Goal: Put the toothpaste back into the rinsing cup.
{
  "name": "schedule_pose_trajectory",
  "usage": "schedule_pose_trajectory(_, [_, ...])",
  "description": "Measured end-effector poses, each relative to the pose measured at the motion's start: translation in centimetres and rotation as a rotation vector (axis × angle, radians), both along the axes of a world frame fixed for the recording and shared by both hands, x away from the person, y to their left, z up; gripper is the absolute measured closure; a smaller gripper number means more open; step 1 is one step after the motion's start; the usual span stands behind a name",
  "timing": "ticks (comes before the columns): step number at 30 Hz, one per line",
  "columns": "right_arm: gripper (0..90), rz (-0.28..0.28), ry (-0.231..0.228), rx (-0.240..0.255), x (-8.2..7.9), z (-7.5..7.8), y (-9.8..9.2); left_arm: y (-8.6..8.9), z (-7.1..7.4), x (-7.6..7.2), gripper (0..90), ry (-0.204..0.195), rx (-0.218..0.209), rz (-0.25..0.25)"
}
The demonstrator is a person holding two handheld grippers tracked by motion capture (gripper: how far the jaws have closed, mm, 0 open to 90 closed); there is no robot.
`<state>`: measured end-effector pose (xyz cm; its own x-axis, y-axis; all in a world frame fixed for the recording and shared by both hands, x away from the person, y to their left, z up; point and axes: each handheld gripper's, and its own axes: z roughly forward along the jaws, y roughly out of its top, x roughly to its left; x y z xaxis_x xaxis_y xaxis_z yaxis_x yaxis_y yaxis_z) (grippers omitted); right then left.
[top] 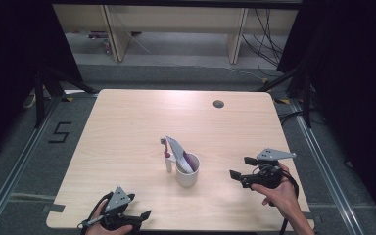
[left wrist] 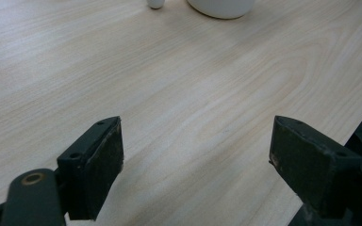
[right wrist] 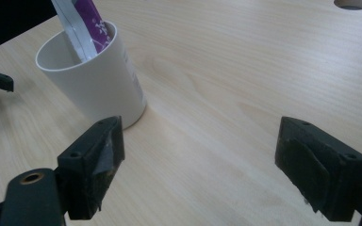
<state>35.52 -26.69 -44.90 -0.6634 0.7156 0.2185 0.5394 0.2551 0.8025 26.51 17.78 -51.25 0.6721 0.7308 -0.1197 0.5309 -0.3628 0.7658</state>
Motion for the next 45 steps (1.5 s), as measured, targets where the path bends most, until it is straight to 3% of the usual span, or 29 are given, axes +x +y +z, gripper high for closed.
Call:
schedule_pose_trajectory(1, [17.1, 0.004, 0.009, -0.01, -0.1, 0.0, -0.1, 0.0, 0.0, 0.0, 17.9, 0.0, 0.001, -0.002])
schedule_pose_trajectory(2, [17.1, 0.015, -0.025, -0.025, -0.1, -0.2, -0.3, 0.0, 0.0, 0.0, 17.9, -0.001, 0.0, -0.004])
schedule_pose_trajectory(4, [17.0, 0.001, 0.006, -0.012, -0.5, -0.3, -0.3, 0.0, 0.0, 0.0, 17.9, -0.002, 0.0, -0.005])
schedule_pose_trajectory(5, [17.0, 0.012, -0.023, -0.041, -0.4, -0.3, -0.6, 0.0, 0.0, 0.0, 17.9, -0.002, 0.001, -0.006])
schedule_pose_trajectory(7, [16.8, 0.004, 0.015, -0.027, -0.9, -0.3, -0.5, 0.0, 0.0, 0.0, 17.9, -0.002, 0.001, -0.005])
schedule_pose_trajectory(8, [16.8, 0.012, -0.012, -0.04, -0.9, -0.4, -0.7, 0.0, 0.0, 0.0, 17.9, -0.002, 0.001, -0.005])
schedule_pose_trajectory(9, [16.8, 0.005, 0.018, -0.021, -1.2, -0.4, -0.6, 0.0, 0.0, 0.0, 17.9, -0.001, 0.003, -0.003])
schedule_pose_trajectory(11, [16.5, 0.016, -0.003, -0.041, -1.3, -0.6, -0.8, 0.0, 0.0, 0.0, 17.9, 0.001, 0.003, -0.003])
schedule_pose_trajectory(13, [16.5, 0.013, 0.022, -0.029, -1.7, -0.8, -0.8, 0.0, 0.0, 0.0, 17.8, 0.0, 0.003, -0.004])
schedule_pose_trajectory(14, [16.3, 0.021, -0.008, -0.051, -1.6, -0.9, -1.0, 0.0, 0.0, 0.0, 17.8, -0.002, -0.001, -0.001])
schedule_pose_trajectory(16, [16.3, 0.013, 0.029, -0.034, -2.1, -1.1, -0.9, 0.0, 0.0, 0.0, 17.8, -0.005, 0.005, -0.001])
schedule_pose_trajectory(18, [16.3, 0.023, 0.001, -0.063, -2.1, -1.2, -1.2, 0.0, 0.0, 0.0, 17.8, -0.006, 0.004, -0.001])
schedule_pose_trajectory(21, [16.3, 0.014, 0.044, -0.037, -2.6, -1.6, -1.1, 0.0, 0.0, -0.1, 17.8, -0.005, -0.003, -0.004])
schedule_pose_trajectory(22, [16.3, 0.019, 0.003, -0.065, -2.6, -1.7, -1.3, 0.0, 0.0, -0.1, 17.8, -0.005, -0.003, -0.005])
schedule_pose_trajectory(24, [16.4, 0.017, 0.05, -0.049, -2.9, -1.9, -1.2, 0.0, 0.0, -0.1, 17.8, -0.006, -0.004, -0.005])
schedule_pose_trajectory(25, [16.3, 0.017, 0.023, -0.077, -2.9, -2.0, -1.4, 0.0, 0.0, -0.1, 17.8, -0.007, -0.004, -0.005])
schedule_pose_trajectory(26, [16.4, 0.009, 0.055, -0.05, -3.2, -2.1, -1.2, 0.0, 0.0, -0.2, 17.8, -0.005, -0.002, -0.005])
schedule_pose_trajectory(28, [16.3, 0.029, 0.03, -0.08, -3.2, -2.3, -1.5, 0.0, 0.0, -0.2, 17.8, -0.003, -0.001, -0.005])
schedule_pose_trajectory(29, [16.3, 0.02, 0.061, -0.063, -3.4, -2.4, -1.3, -0.1, 0.0, -0.2, 17.8, -0.005, -0.017, 0.006])
schedule_pose_trajectory(30, [16.3, 0.031, 0.032, -0.077, -3.3, -2.5, -1.5, -0.1, 0.0, -0.2, 17.8, -0.003, -0.013, 0.004])
schedule_pose_trajectory(31, [16.3, 0.026, 0.047, -0.073, -3.5, -2.5, -1.5, -0.1, 0.0, -0.2, 17.8, -0.004, -0.014, 0.004])
schedule_pose_trajectory(32, [16.3, 0.033, 0.033, -0.085, -3.5, -2.6, -1.6, -0.1, 0.0, -0.2, 17.8, -0.004, -0.014, 0.004])
schedule_pose_trajectory(33, [16.3, 0.021, 0.067, -0.078, -3.8, -2.6, -1.5, -0.1, 0.0, -0.2, 17.8, -0.005, -0.014, 0.004])
schedule_pose_trajectory(34, [16.3, 0.031, 0.047, -0.08, -3.7, -2.7, -1.6, -0.1, 0.0, -0.2, 17.8, -0.005, -0.014, 0.004])
schedule_pose_trajectory(38, [16.2, 0.033, 0.056, -0.105, -4.1, -2.9, -1.8, -0.1, 0.0, -0.3, 17.8, -0.005, -0.028, 0.01])
schedule_pose_trajectory(40, [16.2, 0.023, 0.081, -0.091, -4.4, -3.1, -1.7, 0.0, 0.0, -0.2, 17.8, -0.008, -0.012, -0.003])
schedule_pose_trajectory(41, [16.2, 0.024, 0.051, -0.118, -4.3, -3.1, -1.9, 0.0, 0.0, -0.2, 17.8, -0.009, -0.005, -0.008])
schedule_pose_trajectory(44, [16.2, 0.019, 0.091, -0.126, -4.7, -3.4, -1.8, 0.0, 0.0, -0.3, 17.8, -0.01, -0.005, -0.007])
schedule_pose_trajectory(45, [16.2, 0.022, 0.072, -0.137, -4.8, -3.5, -1.8, 0.0, 0.0, -0.3, 17.8, -0.01, -0.005, -0.007])
